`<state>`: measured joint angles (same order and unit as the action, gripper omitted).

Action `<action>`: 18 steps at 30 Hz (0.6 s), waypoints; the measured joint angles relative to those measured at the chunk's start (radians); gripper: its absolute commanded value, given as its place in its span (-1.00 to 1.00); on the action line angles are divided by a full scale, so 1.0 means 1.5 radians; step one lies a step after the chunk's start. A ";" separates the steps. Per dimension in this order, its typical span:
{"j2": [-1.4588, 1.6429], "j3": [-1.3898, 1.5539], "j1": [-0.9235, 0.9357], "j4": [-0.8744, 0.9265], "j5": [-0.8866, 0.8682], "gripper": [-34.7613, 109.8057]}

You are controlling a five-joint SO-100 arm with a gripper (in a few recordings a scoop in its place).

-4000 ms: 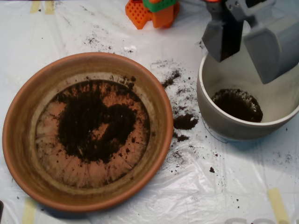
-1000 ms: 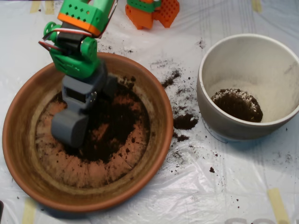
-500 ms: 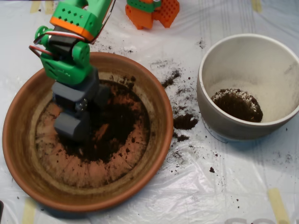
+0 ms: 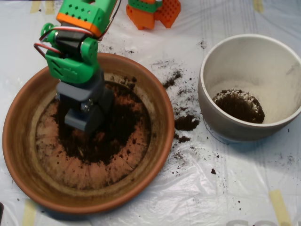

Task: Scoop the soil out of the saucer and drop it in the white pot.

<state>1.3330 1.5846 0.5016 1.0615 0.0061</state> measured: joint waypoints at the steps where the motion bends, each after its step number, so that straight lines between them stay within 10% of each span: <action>1: 0.018 0.002 -0.004 -0.001 -0.001 -0.53; 18: 0.366 0.125 -0.147 -0.010 0.104 -0.53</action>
<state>1.8822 1.7717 0.2807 1.0462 0.1626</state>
